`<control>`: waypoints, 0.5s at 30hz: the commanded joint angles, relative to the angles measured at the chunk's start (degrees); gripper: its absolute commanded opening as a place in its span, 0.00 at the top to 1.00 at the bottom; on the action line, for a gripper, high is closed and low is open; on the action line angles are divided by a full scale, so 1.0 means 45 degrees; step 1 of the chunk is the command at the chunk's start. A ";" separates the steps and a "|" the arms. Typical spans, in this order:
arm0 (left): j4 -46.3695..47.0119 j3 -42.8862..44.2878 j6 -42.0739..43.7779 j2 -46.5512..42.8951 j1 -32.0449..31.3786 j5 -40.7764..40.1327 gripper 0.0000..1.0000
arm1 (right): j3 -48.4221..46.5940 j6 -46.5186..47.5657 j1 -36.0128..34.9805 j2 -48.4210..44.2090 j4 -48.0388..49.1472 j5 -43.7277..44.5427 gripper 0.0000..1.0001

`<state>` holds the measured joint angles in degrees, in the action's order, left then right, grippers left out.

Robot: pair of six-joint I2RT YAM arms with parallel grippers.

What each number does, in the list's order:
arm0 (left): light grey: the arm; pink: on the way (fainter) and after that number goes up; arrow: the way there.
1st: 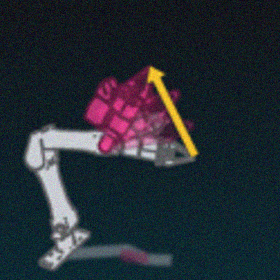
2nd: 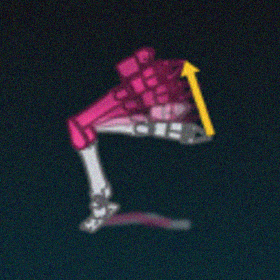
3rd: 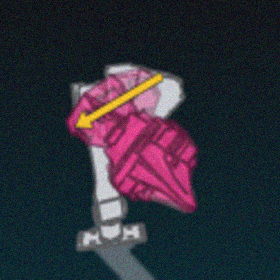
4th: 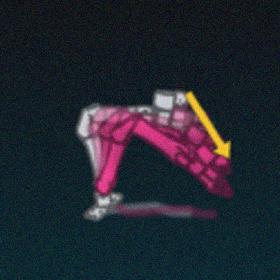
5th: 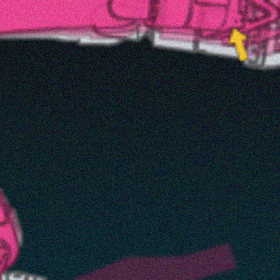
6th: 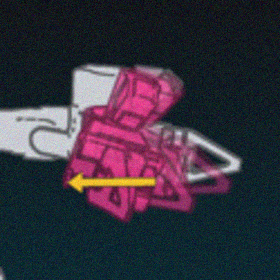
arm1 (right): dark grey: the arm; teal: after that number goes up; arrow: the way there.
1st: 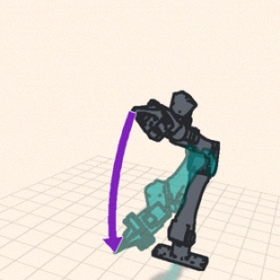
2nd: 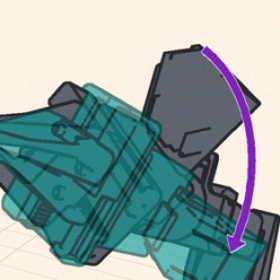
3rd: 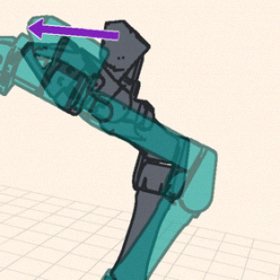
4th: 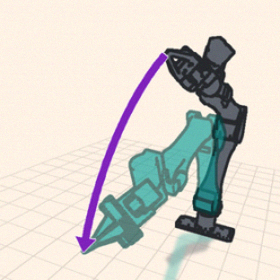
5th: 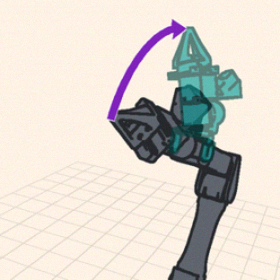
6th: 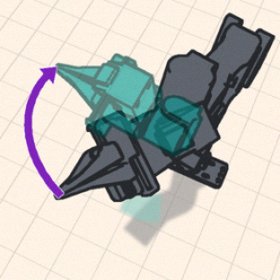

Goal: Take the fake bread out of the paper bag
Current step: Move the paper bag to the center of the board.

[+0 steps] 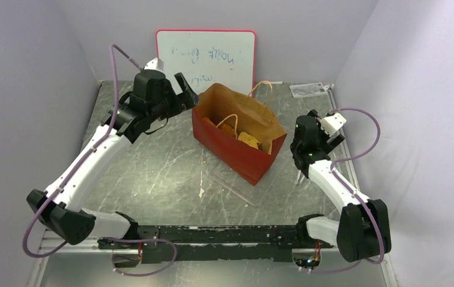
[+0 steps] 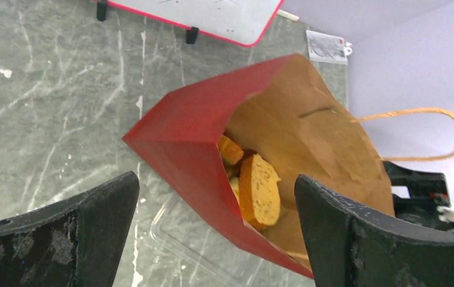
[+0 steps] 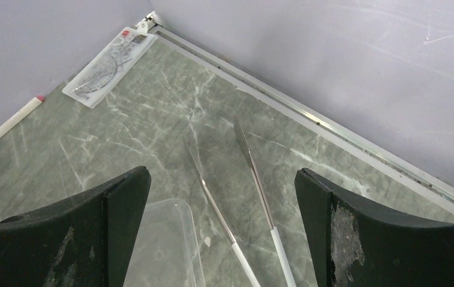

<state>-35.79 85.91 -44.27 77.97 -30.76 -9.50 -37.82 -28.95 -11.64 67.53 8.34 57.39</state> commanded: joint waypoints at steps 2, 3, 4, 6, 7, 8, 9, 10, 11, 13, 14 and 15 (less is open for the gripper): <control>-0.0518 0.0049 -0.0363 -0.0368 -0.0905 0.0113 0.03 | -0.0135 -0.0549 -0.0030 -0.0296 -0.0561 0.0423 0.06; -0.0532 0.0196 -0.0341 -0.0139 -0.1106 0.0052 0.03 | -0.0099 -0.0616 -0.0031 -0.0381 -0.0622 0.0396 0.06; -0.0566 0.0349 -0.0321 0.0099 -0.1290 0.0010 0.03 | -0.0077 -0.0649 -0.0031 -0.0448 -0.0690 0.0378 0.06; -0.0598 0.0611 -0.0284 0.0637 -0.1621 -0.0087 0.03 | -0.0019 -0.0677 -0.0031 -0.0583 -0.0798 0.0390 0.07; -0.0596 0.0691 -0.0294 0.0821 -0.1770 -0.0154 0.03 | 0.0001 -0.0676 -0.0031 -0.0664 -0.0857 0.0409 0.07; -0.0618 0.0753 -0.0298 0.1000 -0.1888 -0.0238 0.03 | 0.0035 -0.0676 -0.0031 -0.0728 -0.0913 0.0429 0.06; -0.0647 0.0777 -0.0313 0.1128 -0.1996 -0.0351 0.03 | 0.0045 -0.0681 -0.0031 -0.0794 -0.0959 0.0431 0.07; -0.0658 0.0776 -0.0344 0.1205 -0.2056 -0.0473 0.03 | 0.0070 -0.0662 -0.0023 -0.0859 -0.0987 0.0421 0.07; -0.0588 0.0704 -0.0414 0.1246 -0.2095 -0.0576 0.03 | 0.0098 -0.0640 -0.0030 -0.0945 -0.0993 0.0376 0.07; -0.0410 0.0568 -0.0523 0.1340 -0.2094 -0.0657 0.03 | 0.0153 -0.0604 -0.0031 -0.1098 -0.0977 0.0256 0.07; -0.0365 0.0583 -0.0590 0.1441 -0.2102 -0.0677 0.03 | 0.0145 -0.0573 -0.0031 -0.1178 -0.0974 0.0197 0.07; -0.0340 0.0644 -0.0640 0.1559 -0.2106 -0.0692 0.03 | 0.0144 -0.0575 -0.0031 -0.1222 -0.0984 0.0180 0.07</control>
<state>-37.65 87.59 -45.91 84.79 -39.90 -10.90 -37.80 -31.03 -11.64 63.66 4.78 57.65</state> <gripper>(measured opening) 0.973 0.935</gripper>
